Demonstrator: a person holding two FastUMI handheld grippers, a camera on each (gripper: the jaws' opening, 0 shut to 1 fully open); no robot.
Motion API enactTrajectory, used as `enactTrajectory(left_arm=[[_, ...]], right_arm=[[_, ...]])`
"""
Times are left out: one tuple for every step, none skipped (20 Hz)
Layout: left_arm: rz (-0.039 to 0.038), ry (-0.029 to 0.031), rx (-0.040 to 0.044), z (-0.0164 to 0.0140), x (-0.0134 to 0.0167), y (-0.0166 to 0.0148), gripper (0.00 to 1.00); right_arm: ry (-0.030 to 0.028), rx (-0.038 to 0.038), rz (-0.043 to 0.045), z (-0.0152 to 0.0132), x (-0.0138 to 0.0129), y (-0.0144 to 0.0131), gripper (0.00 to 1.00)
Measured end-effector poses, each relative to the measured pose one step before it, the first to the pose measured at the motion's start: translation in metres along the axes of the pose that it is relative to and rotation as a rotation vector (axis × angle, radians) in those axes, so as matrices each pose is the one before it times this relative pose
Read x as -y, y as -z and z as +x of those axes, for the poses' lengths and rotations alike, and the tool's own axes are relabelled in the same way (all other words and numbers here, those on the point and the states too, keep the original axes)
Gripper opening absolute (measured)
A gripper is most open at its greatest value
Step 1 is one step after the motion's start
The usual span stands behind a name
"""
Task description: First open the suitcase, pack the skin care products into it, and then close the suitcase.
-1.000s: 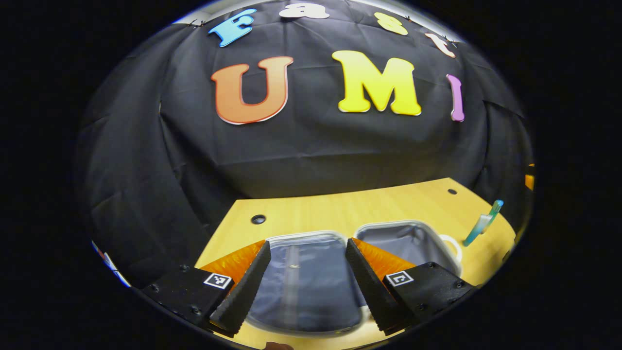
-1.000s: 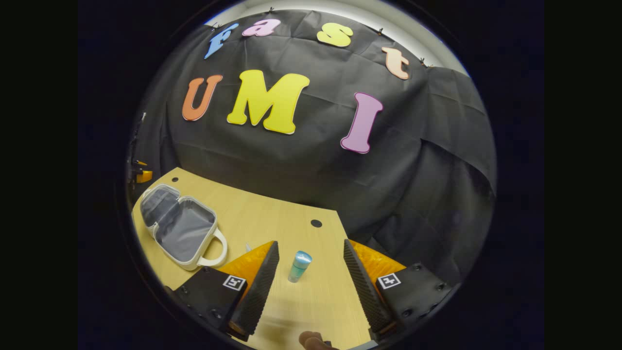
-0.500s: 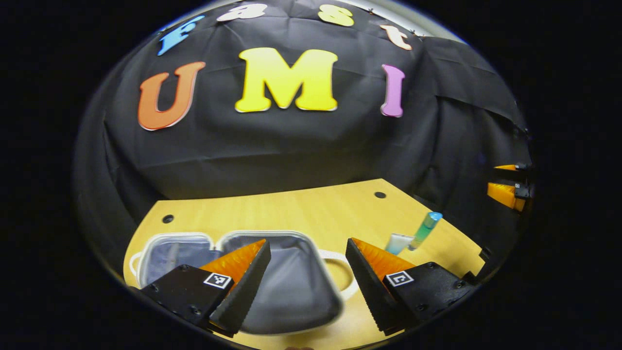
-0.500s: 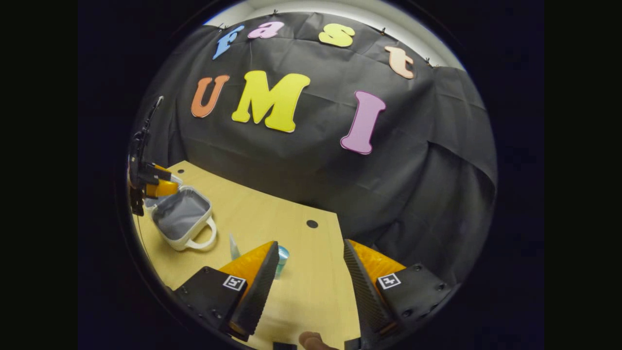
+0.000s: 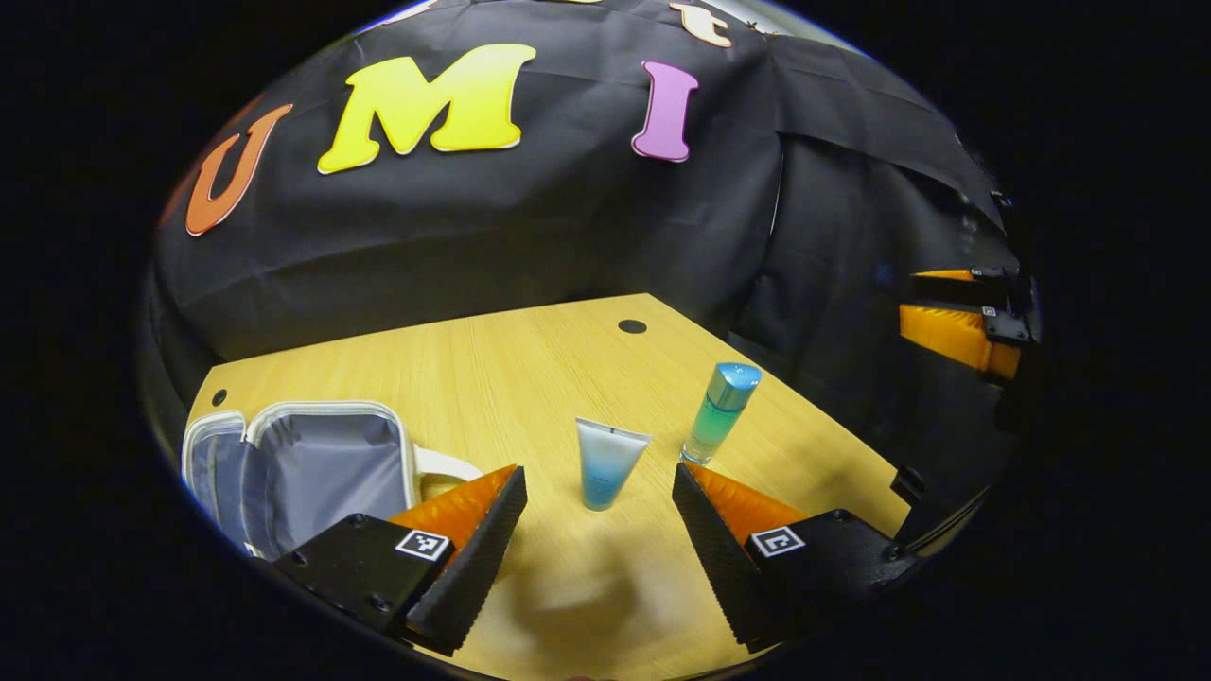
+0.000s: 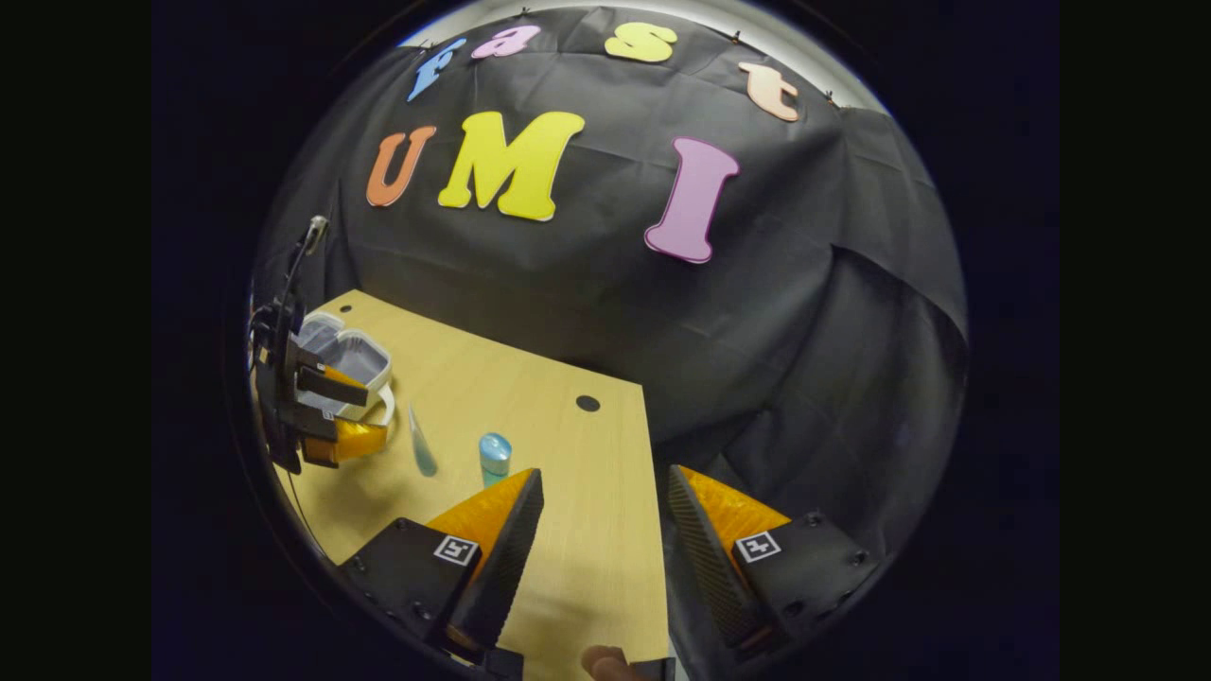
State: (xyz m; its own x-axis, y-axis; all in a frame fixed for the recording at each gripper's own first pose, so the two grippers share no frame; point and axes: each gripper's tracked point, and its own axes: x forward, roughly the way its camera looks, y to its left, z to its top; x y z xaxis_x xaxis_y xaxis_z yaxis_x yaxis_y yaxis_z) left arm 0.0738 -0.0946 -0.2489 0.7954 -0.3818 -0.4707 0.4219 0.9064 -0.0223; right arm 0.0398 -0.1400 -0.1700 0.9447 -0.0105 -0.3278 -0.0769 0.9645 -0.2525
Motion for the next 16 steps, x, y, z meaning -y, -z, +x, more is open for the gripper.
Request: enactTrajectory(left_arm=[[-0.016, -0.02319, -0.00893, 0.00926, 0.0005, 0.00551, 0.99], [-0.0167, -0.0338, -0.00186, 0.00884, -0.00348, 0.00867, 0.99], [-0.01868, -0.02659, -0.00192, 0.01002, -0.00156, 0.00688, 0.99], [-0.02081, -0.01997, -0.0069, 0.01139, 0.00042, 0.00723, 0.99], [-0.0085, -0.01643, -0.00736, 0.0114, 0.00162, 0.00744, 0.99], [-0.0059, -0.02701, -0.0017, 0.01007, -0.00065, 0.00425, 0.99], [0.00338, -0.04524, -0.01293, 0.00979, -0.00288, 0.00642, 0.99], [0.017, -0.05255, -0.00831, 0.0069, -0.00439, 0.00293, 0.98], [0.01246, -0.03685, -0.00318, 0.00682, -0.002, 0.00214, 0.97], [-0.00109, -0.01408, 0.00189, 0.00746, 0.00158, 0.00079, 0.91], [-0.01485, 0.00332, 0.00854, 0.00552, 0.00354, 0.00006, 0.87], [-0.01187, -0.00123, 0.00862, 0.00416, 0.0026, -0.00168, 0.8], [-0.00138, -0.00124, 0.00205, 0.00235, 0.00126, -0.00204, 0.77], [0.00307, -0.00977, 0.00848, 0.00083, -0.00053, -0.00128, 0.71], [0.00132, -0.00482, 0.0071, 0.00247, -0.0001, -0.00193, 0.69], [-0.00284, -0.00686, -0.00002, 0.00169, -0.00125, 0.00085, 0.64]], right_arm=[[-0.00703, -0.01142, -0.0062, 0.0024, 0.00089, 0.00602, 0.8], [-0.00798, -0.01701, -0.00761, 0.00264, 0.00076, 0.006, 0.8], [-0.008, -0.01598, -0.0042, 0.00244, 0.00086, 0.00741, 0.8], [-0.00558, -0.01338, -0.00377, 0.00269, 0.00087, 0.00549, 0.8], [-0.00234, -0.01412, -0.0057, 0.00255, 0.00187, 0.00711, 0.8], [-0.00632, -0.01447, -0.0065, 0.00304, 0.00079, 0.00692, 0.8], [-0.00642, -0.01344, -0.00785, 0.00407, -0.0016, 0.0049, 0.8], [-0.00723, -0.01071, -0.00749, 0.00505, -0.00138, 0.00483, 0.8], [-0.01342, -0.00656, -0.00445, 0.00532, -0.00404, 0.00264, 0.8], [-0.01698, -0.00273, -0.00444, 0.00536, -0.0046, 0.00212, 0.8], [-0.01295, 0.00168, -0.004, 0.003, -0.00258, 0.00308, 0.8], [-0.01995, 0.00355, 0.00051, 0.00376, -0.00527, 0.00002, 0.8], [-0.01571, 0.00475, -0.00123, 0.00444, -0.00483, 0.00061, 0.8], [-0.01316, 0.00274, -0.00291, 0.00688, -0.00512, -0.00108, 0.8], [-0.0117, -0.00032, -0.00151, 0.00768, -0.00478, -0.00041, 0.79], [-0.01102, -0.00115, 0.00126, 0.00527, -0.00355, 0.00043, 0.8]])
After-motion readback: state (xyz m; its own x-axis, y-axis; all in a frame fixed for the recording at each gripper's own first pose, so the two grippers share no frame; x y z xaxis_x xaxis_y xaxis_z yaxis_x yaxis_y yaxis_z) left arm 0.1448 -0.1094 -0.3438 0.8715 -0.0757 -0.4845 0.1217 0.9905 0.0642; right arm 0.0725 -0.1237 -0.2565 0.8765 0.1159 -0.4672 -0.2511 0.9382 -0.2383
